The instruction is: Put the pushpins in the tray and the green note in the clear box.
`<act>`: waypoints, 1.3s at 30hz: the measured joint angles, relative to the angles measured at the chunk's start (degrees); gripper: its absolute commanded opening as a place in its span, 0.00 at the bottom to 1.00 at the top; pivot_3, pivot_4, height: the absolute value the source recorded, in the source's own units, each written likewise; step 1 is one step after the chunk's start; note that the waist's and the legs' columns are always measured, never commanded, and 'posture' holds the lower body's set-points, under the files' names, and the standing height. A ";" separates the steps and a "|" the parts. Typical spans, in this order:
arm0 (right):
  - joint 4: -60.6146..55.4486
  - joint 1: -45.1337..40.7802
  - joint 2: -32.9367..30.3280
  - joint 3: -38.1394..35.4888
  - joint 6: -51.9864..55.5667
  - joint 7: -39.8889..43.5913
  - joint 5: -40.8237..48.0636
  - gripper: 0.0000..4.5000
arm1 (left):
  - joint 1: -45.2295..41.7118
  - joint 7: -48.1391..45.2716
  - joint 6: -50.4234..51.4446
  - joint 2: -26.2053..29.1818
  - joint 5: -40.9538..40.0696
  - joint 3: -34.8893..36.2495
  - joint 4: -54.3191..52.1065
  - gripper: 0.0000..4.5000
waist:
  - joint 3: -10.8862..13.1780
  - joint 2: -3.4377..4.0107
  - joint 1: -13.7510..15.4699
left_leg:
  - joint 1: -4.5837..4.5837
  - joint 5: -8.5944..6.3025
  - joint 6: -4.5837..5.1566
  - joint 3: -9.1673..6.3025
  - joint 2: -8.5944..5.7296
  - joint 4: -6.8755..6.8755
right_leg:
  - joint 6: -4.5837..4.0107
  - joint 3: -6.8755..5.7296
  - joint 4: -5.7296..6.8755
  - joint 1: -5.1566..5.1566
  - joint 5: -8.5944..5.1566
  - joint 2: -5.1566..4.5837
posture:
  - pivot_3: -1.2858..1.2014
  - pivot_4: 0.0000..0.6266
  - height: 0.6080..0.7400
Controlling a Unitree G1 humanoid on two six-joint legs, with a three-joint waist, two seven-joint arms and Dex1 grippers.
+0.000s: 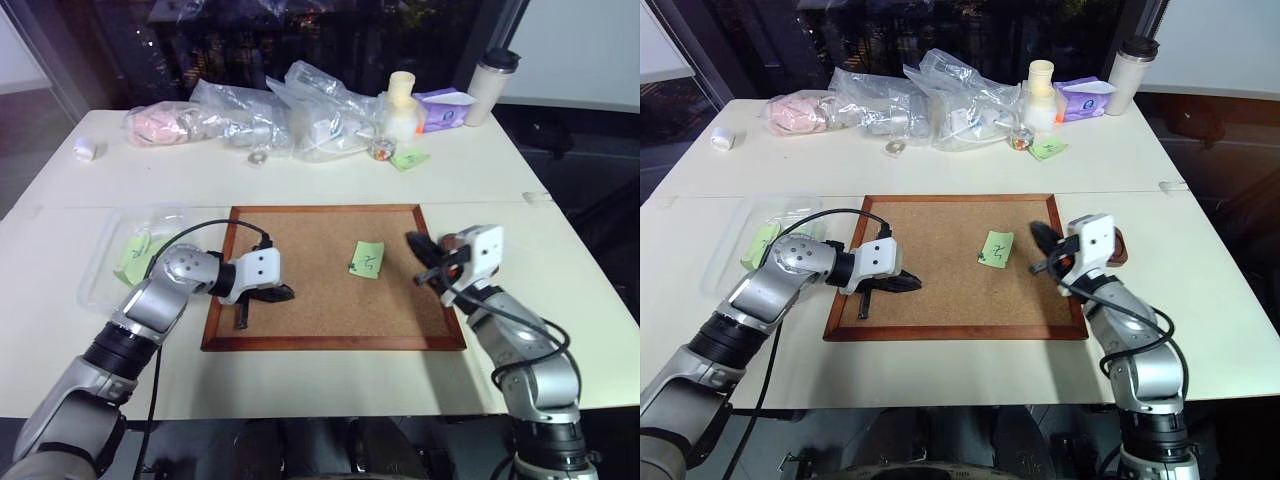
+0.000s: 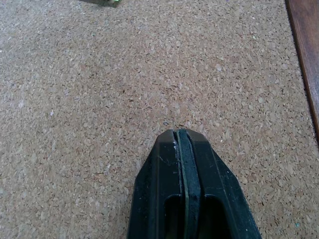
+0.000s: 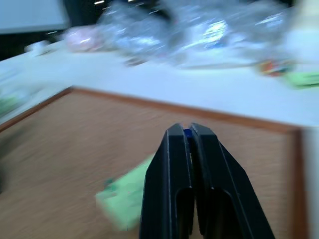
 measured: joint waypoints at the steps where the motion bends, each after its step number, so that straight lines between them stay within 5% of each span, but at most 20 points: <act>1: 1.91 -0.60 -1.07 -1.42 -0.26 -0.87 -0.63 0.00 | -0.08 0.03 0.00 -0.26 0.00 0.02 0.06 0.00 | 0.00 0.00 0.06 | 0.00 0.00 0.00 0.00 0.00 0.00 | 0.00 -0.01 -0.01 0.00 0.00 0.00 | 0.52 0.24 0.95; 11: 19.17 -3.86 -6.02 -5.70 -4.32 -0.32 -3.83 0.00 | -0.63 -0.17 -0.21 -0.90 0.00 0.22 1.26 0.00 | -0.04 0.06 0.07 | 0.03 -0.01 0.01 0.00 -0.02 -0.02 | 0.00 0.01 -0.03 0.05 -0.01 -0.02 | 0.52 0.24 0.95; 15: 21.48 -4.55 -6.17 -6.01 -5.21 0.26 -3.88 0.30 | -0.56 -0.15 -0.22 -0.94 0.00 0.26 1.26 0.00 | -0.05 0.07 0.09 | 0.03 -0.01 0.02 0.00 -0.02 -0.02 | 0.00 0.01 -0.03 0.06 -0.01 -0.02 | 0.52 0.24 0.95; 21: 23.10 -5.03 -6.71 -6.13 -5.47 0.71 -3.92 0.98 | -0.34 -0.11 -0.22 -0.94 -0.01 0.51 1.19 0.00 | -0.05 0.08 0.04 | 0.04 -0.01 0.02 0.00 -0.02 -0.02 | 0.00 0.01 -0.03 0.06 -0.01 -0.02 | 0.52 0.24 0.95; 33: 22.10 -5.01 -6.63 -7.86 -5.51 -0.44 -3.26 0.99 | 0.31 0.27 -0.20 -1.09 -0.01 0.98 0.80 0.00 | -0.05 0.09 0.01 | 0.04 -0.01 0.02 0.00 -0.01 -0.03 | 0.00 0.02 -0.04 0.06 -0.01 -0.04 | 0.52 0.24 0.95; 39: 7.36 -1.35 -5.57 -0.96 -3.43 4.99 -1.36 0.99 | 0.39 0.25 -0.16 -1.14 0.00 1.25 0.93 0.00 | -0.06 0.11 -0.04 | 0.06 -0.01 0.02 -0.06 0.00 -0.07 | 0.00 0.02 -0.03 0.06 -0.01 -0.03 | 0.52 0.24 0.95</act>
